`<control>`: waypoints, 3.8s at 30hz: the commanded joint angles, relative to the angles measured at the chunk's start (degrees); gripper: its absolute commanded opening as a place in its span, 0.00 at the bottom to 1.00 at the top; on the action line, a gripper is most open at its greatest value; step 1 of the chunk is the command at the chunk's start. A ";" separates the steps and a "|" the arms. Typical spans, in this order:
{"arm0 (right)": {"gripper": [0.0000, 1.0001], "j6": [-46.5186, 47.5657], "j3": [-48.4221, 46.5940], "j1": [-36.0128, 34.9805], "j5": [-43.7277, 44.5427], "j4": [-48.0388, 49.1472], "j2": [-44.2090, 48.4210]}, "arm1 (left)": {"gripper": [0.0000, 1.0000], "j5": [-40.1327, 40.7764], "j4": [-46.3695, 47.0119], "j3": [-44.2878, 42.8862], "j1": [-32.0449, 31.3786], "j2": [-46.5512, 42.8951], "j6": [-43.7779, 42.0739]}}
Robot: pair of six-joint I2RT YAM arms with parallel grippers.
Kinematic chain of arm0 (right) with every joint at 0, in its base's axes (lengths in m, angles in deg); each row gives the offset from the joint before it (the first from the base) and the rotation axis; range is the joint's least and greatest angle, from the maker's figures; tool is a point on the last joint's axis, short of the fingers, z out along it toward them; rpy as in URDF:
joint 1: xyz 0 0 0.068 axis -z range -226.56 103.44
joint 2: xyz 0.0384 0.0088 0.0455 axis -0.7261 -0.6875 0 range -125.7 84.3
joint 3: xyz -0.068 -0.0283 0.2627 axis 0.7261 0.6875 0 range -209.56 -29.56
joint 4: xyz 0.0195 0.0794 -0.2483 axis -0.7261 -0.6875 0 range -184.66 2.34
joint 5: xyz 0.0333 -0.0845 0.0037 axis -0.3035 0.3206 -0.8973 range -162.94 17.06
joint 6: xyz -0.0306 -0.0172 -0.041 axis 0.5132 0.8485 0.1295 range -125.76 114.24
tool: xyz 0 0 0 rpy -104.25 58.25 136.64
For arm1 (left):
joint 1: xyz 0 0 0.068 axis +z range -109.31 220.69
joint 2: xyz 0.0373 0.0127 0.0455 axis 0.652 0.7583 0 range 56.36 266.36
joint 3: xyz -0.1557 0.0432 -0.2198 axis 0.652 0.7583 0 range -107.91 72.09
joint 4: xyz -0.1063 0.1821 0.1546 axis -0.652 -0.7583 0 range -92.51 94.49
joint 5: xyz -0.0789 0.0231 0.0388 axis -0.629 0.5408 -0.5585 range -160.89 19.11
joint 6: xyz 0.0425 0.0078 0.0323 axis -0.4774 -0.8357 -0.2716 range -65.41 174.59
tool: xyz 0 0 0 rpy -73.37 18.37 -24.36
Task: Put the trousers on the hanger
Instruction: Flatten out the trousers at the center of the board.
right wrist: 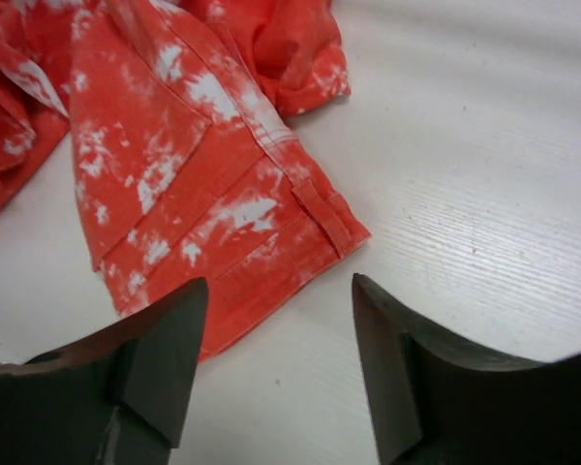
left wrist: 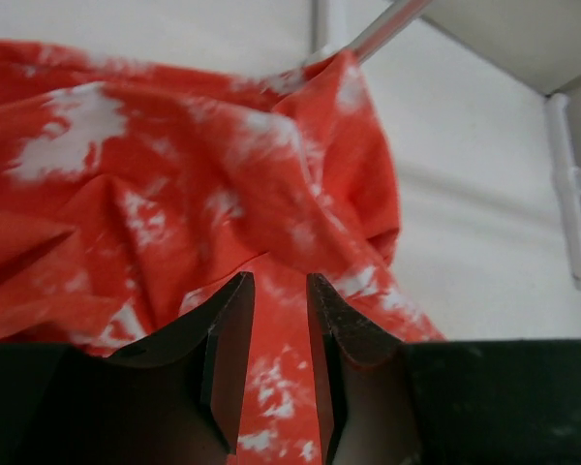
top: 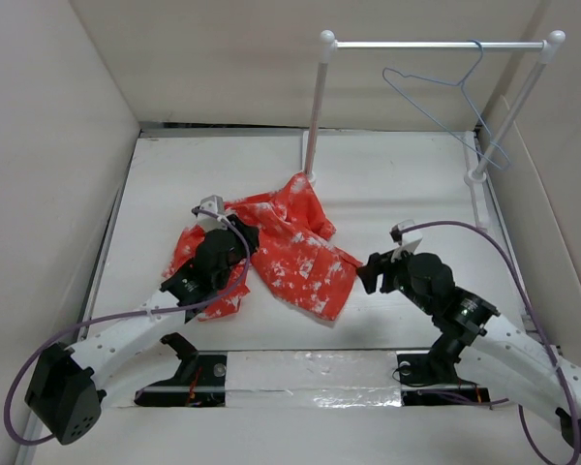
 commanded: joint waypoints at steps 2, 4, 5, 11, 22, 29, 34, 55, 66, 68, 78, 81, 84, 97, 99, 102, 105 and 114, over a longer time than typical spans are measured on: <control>0.82 -0.87 2.63 -0.36 -1.77 6.84 -2.60 | 0.25 5.12 -6.68 2.24 1.36 -2.55 6.66; 0.86 -0.87 3.86 0.16 -3.88 10.53 -5.75 | 0.27 4.68 -9.50 3.82 3.56 -3.78 7.72; 0.86 -0.69 4.13 0.17 -5.98 11.85 -6.91 | 0.30 4.51 -10.20 4.52 4.08 -4.30 8.68; 0.84 1.24 4.04 3.06 -9.69 22.85 -18.41 | 0.76 3.62 -14.25 8.30 7.25 -8.17 11.23; 0.63 6.96 1.21 5.98 -22.88 26.28 -26.89 | 0.85 0.73 -17.06 10.68 10.68 -5.89 12.47; 0.68 7.57 3.78 -5.80 -16.55 17.67 -13.16 | 0.79 -1.91 -16.72 12.70 10.68 -7.74 12.56; 0.69 9.33 1.50 -13.88 -16.55 12.65 -16.40 | 0.73 -1.39 -16.19 8.31 10.68 -4.75 9.84; 0.07 0.63 -9.58 -21.89 9.02 7.56 -44.01 | 0.78 3.01 -5.56 5.86 11.12 4.82 10.97; 0.00 1.77 -14.23 -23.47 18.68 -7.09 -13.35 | 0.70 3.11 4.27 3.12 15.34 9.67 9.57; 0.00 2.12 -17.12 -23.47 20.18 -9.40 -8.95 | 0.65 2.05 4.82 3.04 16.74 10.10 9.22; 0.00 6.95 -28.64 -23.47 26.35 -15.11 -2.88 | 0.00 3.46 2.72 0.93 16.74 11.78 8.07; 0.00 7.48 -31.54 -23.47 25.46 -17.56 -2.88 | 0.07 -3.46 1.05 0.92 16.74 8.46 7.72; 0.00 6.52 -34.01 -23.47 32.71 -22.04 -2.61 | 0.38 -8.22 -1.41 3.64 16.74 2.14 6.06; 0.00 2.30 -36.30 -20.66 55.61 -27.07 10.66 | 0.73 -4.63 -12.75 9.44 14.46 -5.98 7.19; 0.00 3.08 -34.81 -20.66 55.35 -25.41 10.31 | 0.73 -5.86 -14.16 10.41 14.46 -6.33 7.20; 0.00 0.55 -34.45 -20.66 55.43 -28.11 7.86 | 0.73 -10.68 -13.73 12.87 13.68 -5.20 6.76; 0.00 0.36 -34.02 -20.66 54.82 -26.91 6.36 | 0.73 -12.63 -13.46 13.15 12.61 -1.95 7.02; 0.00 0.71 -29.11 -20.66 51.22 -21.81 3.45 | 0.70 -12.55 -14.16 11.91 10.77 0.96 7.02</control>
